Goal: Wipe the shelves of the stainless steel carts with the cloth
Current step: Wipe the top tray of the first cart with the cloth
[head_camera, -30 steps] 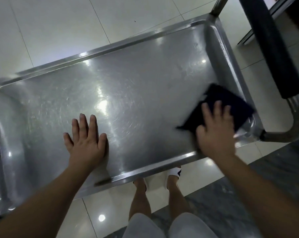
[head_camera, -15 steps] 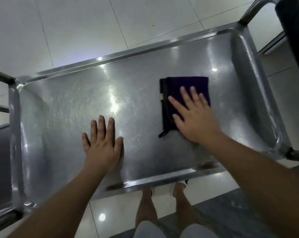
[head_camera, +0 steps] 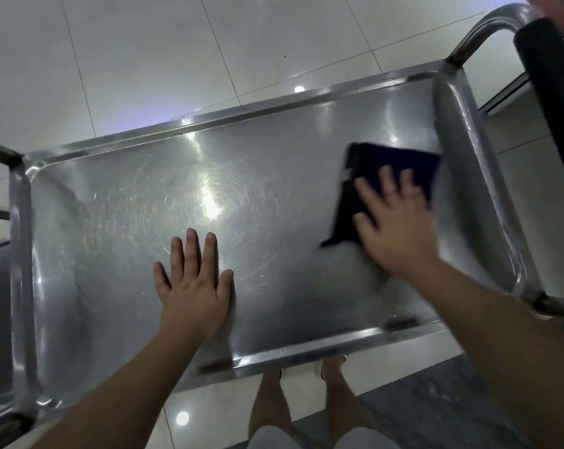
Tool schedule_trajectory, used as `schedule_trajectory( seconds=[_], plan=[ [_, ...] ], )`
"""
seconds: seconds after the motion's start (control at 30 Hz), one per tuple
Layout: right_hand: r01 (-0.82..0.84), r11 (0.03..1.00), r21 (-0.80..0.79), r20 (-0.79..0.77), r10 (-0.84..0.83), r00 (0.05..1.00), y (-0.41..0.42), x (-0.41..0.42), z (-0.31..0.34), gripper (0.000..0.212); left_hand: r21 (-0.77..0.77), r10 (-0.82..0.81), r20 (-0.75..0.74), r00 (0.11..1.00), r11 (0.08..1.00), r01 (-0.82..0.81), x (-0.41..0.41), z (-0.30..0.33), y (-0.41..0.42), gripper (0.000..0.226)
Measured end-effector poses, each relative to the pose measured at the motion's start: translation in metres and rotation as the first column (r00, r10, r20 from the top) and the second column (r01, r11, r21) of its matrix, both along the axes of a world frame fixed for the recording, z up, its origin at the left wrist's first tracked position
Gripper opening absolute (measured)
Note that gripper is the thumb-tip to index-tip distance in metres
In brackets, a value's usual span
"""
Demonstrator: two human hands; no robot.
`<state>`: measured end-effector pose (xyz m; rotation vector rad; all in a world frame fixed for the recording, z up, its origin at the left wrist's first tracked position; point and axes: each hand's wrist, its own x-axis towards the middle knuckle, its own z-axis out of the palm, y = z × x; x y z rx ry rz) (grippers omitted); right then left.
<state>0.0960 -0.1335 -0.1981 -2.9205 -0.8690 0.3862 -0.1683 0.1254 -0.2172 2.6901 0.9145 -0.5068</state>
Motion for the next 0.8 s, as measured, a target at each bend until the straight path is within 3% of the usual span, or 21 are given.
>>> schedule_trajectory(
  seconds=[0.2, 0.37, 0.47, 0.6, 0.8],
  plan=[
    [-0.469, 0.875, 0.119, -0.065, 0.478, 0.876, 0.143, -0.087, -0.008, 0.064, 0.014, -0.012, -0.003, 1.0, 1.0, 0.012, -0.003, -0.004, 0.0, 0.072],
    [-0.569, 0.815, 0.113, -0.055, 0.577, 0.815, 0.168, -0.062, -0.015, 0.06, 0.018, -0.019, -0.001, 1.0, 1.0, 0.019, -0.003, -0.004, 0.003, 0.07],
    [-0.401, 0.91, 0.109, -0.068, 0.409, 0.91, 0.152, -0.011, -0.015, 0.062, 0.0, -0.024, 0.014, 1.0, 1.0, 0.024, -0.004, -0.003, 0.002, 0.069],
    [-0.022, 1.0, 0.001, -0.033, 0.022, 0.999, 0.093, 0.087, -0.007, 0.067, 0.003, -0.014, 0.001, 1.0, 1.0, 0.014, -0.003, -0.003, 0.002, 0.069],
    [0.449, 0.892, -0.056, -0.004, -0.45, 0.893, -0.01, 0.15, 0.003, 0.072, 0.01, -0.017, 0.011, 1.0, 1.0, 0.017, -0.003, -0.004, 0.0, 0.069]
  ],
)
